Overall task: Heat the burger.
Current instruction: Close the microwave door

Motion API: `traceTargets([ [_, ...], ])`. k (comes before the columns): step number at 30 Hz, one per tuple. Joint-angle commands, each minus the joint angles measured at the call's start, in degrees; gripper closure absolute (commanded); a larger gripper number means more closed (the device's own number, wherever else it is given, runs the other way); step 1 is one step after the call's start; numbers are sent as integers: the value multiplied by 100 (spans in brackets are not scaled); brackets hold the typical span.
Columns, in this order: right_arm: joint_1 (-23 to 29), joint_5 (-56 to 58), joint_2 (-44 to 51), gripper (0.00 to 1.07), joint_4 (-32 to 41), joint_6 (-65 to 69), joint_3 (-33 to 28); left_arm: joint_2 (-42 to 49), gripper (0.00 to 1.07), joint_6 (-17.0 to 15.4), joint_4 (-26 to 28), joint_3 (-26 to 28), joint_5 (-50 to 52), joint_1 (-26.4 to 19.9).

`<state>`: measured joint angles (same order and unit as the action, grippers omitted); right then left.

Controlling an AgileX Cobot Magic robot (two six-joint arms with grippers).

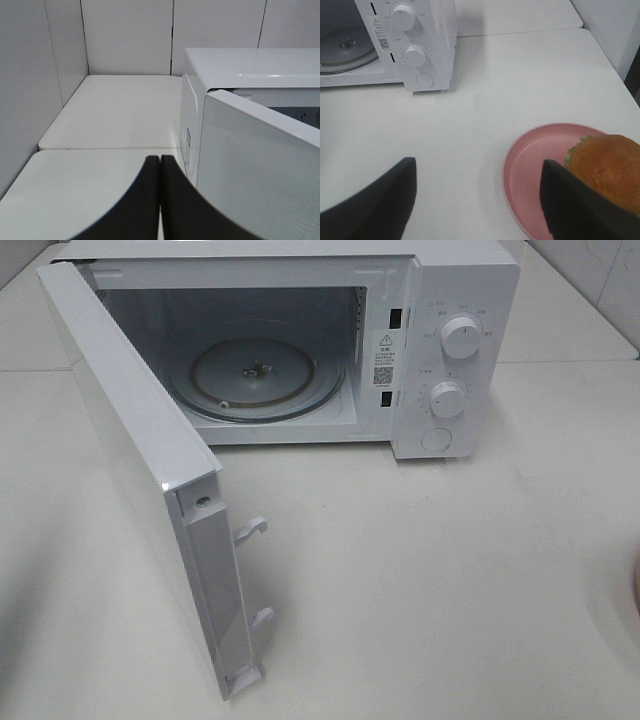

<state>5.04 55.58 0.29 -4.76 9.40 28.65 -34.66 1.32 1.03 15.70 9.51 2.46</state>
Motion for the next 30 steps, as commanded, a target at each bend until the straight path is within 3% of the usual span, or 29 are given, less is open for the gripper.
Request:
traceTargets([
  [1, -34, -40, 138, 40, 11, 34, -40, -447, 107, -103, 46, -155, 905, -11],
  [10, -34, -40, 138, 40, 11, 34, -40, -1639, 107, -676, -350, -155, 1942, -11],
  [11, -34, -40, 138, 40, 11, 34, -40, -1948, 107, -894, -636, -155, 2257, -11],
  [15, -34, -40, 138, 40, 11, 34, -40, -2320, 107, -1238, -1008, -155, 2636, -11],
  [20, -34, -40, 138, 40, 11, 34, -40, -3002, 107, -1856, -1919, -155, 3134, -11],
  [25, -34, -40, 138, 41, 11, 29, -40, -3443, 107, -2103, -2515, -155, 3570, -11],
  [30, -34, -40, 138, 41, 11, 29, -40, -3925, 107, -2074, -3111, -69, 3936, -11],
])
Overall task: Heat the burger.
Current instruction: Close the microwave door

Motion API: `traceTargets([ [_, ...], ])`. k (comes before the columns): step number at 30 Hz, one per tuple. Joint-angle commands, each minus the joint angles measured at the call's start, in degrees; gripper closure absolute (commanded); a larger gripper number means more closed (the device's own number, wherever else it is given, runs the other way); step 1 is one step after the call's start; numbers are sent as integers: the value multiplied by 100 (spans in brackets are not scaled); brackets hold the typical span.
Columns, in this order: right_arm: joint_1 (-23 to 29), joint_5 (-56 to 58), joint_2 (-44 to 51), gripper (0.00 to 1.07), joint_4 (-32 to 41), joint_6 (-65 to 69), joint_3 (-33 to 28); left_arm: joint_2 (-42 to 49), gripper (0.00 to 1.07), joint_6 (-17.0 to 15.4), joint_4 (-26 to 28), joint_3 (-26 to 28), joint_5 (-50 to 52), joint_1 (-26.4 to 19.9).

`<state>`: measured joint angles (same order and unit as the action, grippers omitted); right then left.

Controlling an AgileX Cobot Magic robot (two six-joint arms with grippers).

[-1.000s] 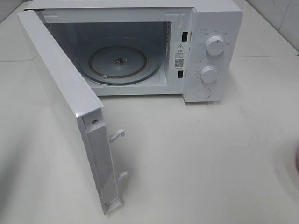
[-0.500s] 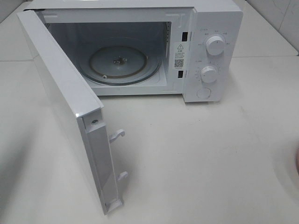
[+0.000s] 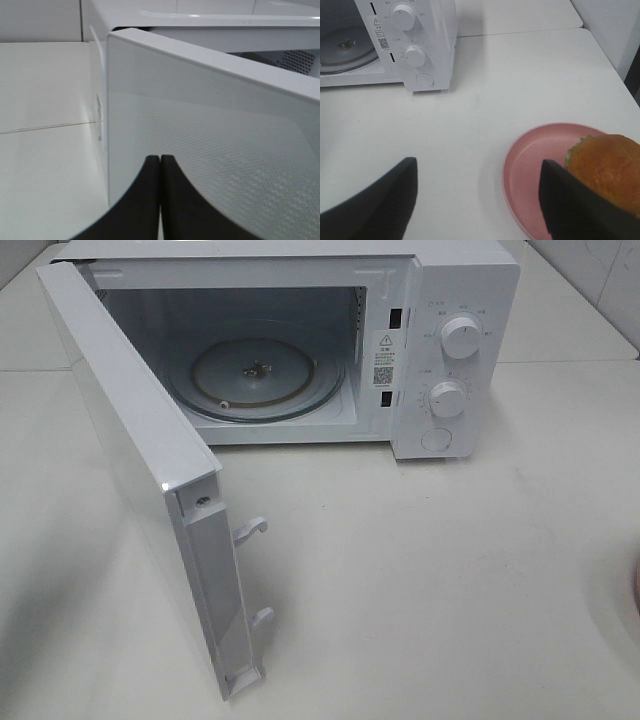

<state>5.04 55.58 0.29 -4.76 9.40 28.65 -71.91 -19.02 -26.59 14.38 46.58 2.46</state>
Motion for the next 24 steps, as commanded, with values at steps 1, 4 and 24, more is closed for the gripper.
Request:
traceTargets([
  [1, -34, -40, 138, 41, 11, 29, -40, -201, 107, -40, -350, 63, 229, -11],
  [4, -34, -40, 138, 41, 11, 29, -40, -470, 107, -63, -510, 189, 246, -11],
  [24, -34, -40, 138, 41, 11, 34, -40, -1352, 107, 384, 630, 327, 441, 951],
])
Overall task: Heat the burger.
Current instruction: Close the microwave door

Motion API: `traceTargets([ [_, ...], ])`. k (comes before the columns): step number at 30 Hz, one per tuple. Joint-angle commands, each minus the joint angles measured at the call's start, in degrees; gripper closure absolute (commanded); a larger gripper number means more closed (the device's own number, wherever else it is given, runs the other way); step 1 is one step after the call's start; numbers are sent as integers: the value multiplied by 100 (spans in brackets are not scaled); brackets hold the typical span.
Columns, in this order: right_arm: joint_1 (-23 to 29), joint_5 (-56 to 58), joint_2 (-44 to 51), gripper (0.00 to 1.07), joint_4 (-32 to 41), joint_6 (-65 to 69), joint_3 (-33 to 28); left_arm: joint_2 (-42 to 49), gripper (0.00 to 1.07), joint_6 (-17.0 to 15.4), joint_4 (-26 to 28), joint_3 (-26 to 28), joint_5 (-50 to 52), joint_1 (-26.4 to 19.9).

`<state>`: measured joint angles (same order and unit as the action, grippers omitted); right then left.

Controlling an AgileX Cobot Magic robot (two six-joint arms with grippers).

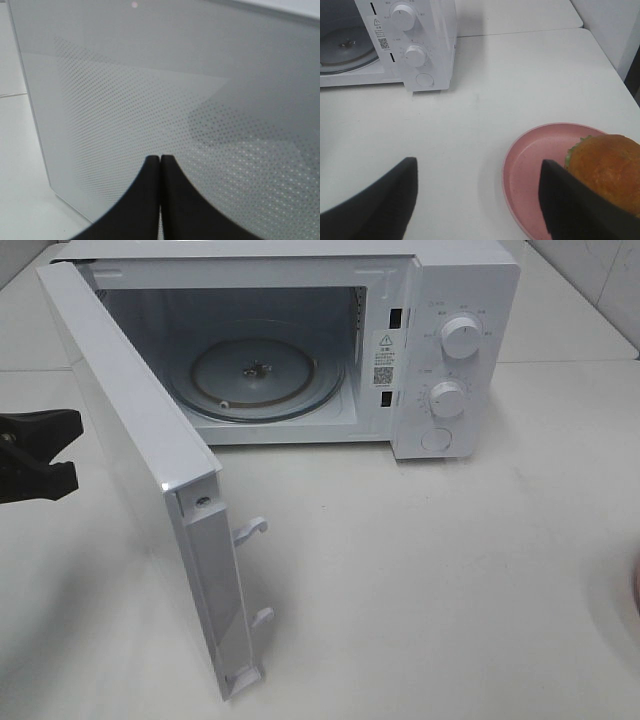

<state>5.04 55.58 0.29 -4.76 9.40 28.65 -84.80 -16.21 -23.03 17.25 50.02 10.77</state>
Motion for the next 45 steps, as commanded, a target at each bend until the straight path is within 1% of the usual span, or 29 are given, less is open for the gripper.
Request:
traceTargets([
  [1, -34, -40, 138, 41, 11, 29, -40, -126, 107, 103, 315, 40, 120, 178],
  [7, -34, -40, 138, 41, 11, 29, -40, -241, 107, 103, 401, 86, 212, 367],
  [9, -34, -40, 138, 41, 11, 34, -40, -367, 107, 109, 493, 223, 178, 561],
  [12, -34, -40, 138, 41, 11, 34, -40, -430, 107, 109, 625, 321, 166, 665],
  [15, -34, -40, 138, 41, 11, 34, -40, -481, 107, 109, 647, 401, 155, 728],
  [17, -34, -40, 138, 41, 11, 34, -40, -550, 107, 103, 670, 567, 0, 859],
  [18, -34, -40, 138, 41, 11, 34, -40, -550, 107, 103, 670, 567, 0, 859],
  [19, -34, -40, 138, 41, 11, 34, -40, -613, 107, 103, 716, 670, -57, 980],
  [22, -34, -40, 138, 41, 11, 34, -40, -659, 107, 103, 785, 728, -92, 1071],
  [24, -34, -40, 138, 41, 11, 34, -40, -831, 107, 109, 1031, 963, -269, 1369],
  [25, -34, -40, 138, 41, 11, 34, -40, -831, 107, 109, 1031, 963, -269, 1369],
  [26, -34, -40, 138, 41, 11, 34, -40, -917, 107, 160, 1083, 1089, -298, 1467],
  [30, -34, -40, 138, 41, 11, 34, -40, -1020, 107, 172, 1083, 1255, -309, 1558],
  [32, -34, -40, 138, 41, 11, 34, -40, -1117, 107, 160, 1112, 1455, -401, 1644],
  [33, -34, -40, 138, 41, 11, 34, -40, -1117, 107, 160, 1112, 1455, -401, 1644],
  [34, -34, -40, 138, 41, 11, 34, -40, -1192, 107, 155, 1140, 1627, -556, 1725],
  [35, -34, -40, 138, 41, 11, 34, -40, -1192, 107, 155, 1140, 1627, -556, 1725],
  [37, -34, -40, 138, 41, 11, 34, -40, -1289, 107, 155, 1146, 1874, -751, 1833],
  [38, -34, -40, 138, 41, 11, 34, -40, -1289, 107, 155, 1146, 1874, -751, 1833],
  [39, -34, -40, 138, 41, 11, 34, -40, -1369, 107, 166, 1192, 2028, -819, 1908],
  [40, -34, -40, 138, 41, 11, 34, -40, -1369, 107, 166, 1192, 2028, -819, 1908],
  [42, -34, -40, 138, 41, 11, 34, -40, -1467, 107, 166, 1301, 2229, -951, 1988],
  [43, -34, -40, 138, 41, 11, 34, -40, -1467, 107, 166, 1301, 2229, -951, 1988],
  [44, -34, -40, 138, 41, 11, 34, -40, -1541, 107, 166, 1364, 2384, -1026, 2028],
  [45, -34, -40, 138, 41, 11, 34, -40, -1541, 107, 166, 1364, 2384, -1026, 2028],
])
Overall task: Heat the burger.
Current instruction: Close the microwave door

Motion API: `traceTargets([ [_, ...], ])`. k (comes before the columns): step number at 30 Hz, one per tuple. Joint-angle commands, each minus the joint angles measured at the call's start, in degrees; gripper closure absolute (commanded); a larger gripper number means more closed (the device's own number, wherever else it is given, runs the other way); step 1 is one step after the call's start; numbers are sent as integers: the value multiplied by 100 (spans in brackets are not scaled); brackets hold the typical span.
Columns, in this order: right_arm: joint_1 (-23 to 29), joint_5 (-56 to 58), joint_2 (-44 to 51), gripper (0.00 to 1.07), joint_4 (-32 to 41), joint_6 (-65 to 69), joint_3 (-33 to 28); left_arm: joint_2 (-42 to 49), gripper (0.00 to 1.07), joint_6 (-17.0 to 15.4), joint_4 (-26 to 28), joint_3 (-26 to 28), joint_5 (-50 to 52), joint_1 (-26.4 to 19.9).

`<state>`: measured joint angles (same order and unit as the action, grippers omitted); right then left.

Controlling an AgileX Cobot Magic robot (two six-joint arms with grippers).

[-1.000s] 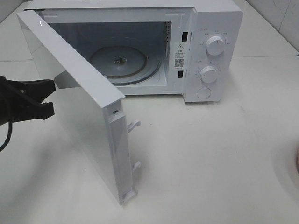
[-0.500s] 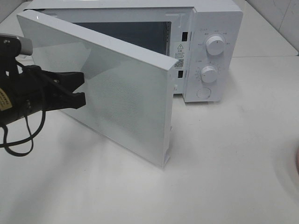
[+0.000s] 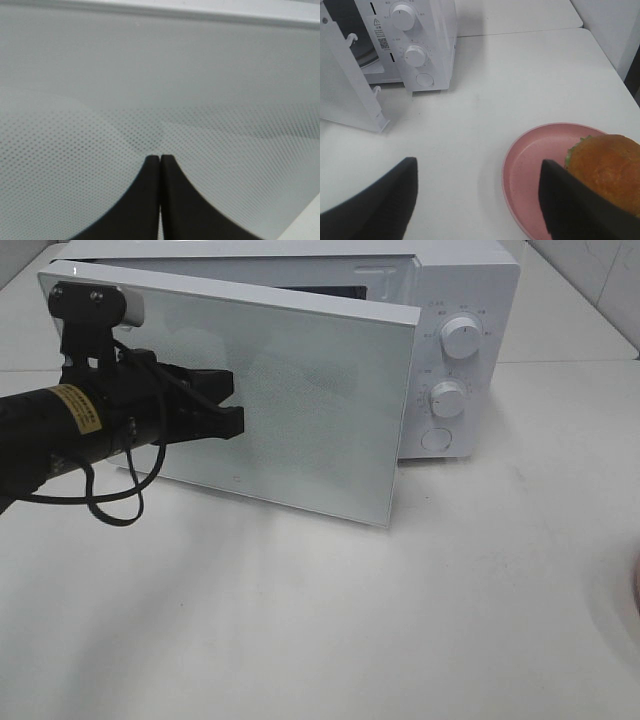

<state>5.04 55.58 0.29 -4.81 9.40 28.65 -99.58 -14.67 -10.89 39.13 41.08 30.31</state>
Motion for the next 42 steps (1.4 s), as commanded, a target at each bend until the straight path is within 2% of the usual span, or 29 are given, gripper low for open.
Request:
traceTargets([
  [1, -34, -40, 138, 41, 17, 34, -40, -115, 107, 11, 166, 275, -132, 103],
  [17, -34, -40, 138, 41, 17, 40, -40, -779, 107, 11, 453, 1283, -418, 470],
  [26, -34, -40, 138, 41, 17, 46, -40, -1066, 107, -6, 481, 1822, -693, 498],
  [35, -34, -40, 138, 41, 17, 52, -40, -1278, 107, -6, 498, 2137, -739, 498],
  [37, -34, -40, 138, 41, 17, 52, -40, -1392, 107, -120, 521, 2366, -808, 498],
  [40, -34, -40, 138, 41, 17, 52, -40, -1409, 107, -126, 527, 2424, -854, 498],
  [42, -34, -40, 138, 41, 17, 52, -40, -1507, 107, -120, 533, 2647, -1037, 498],
])
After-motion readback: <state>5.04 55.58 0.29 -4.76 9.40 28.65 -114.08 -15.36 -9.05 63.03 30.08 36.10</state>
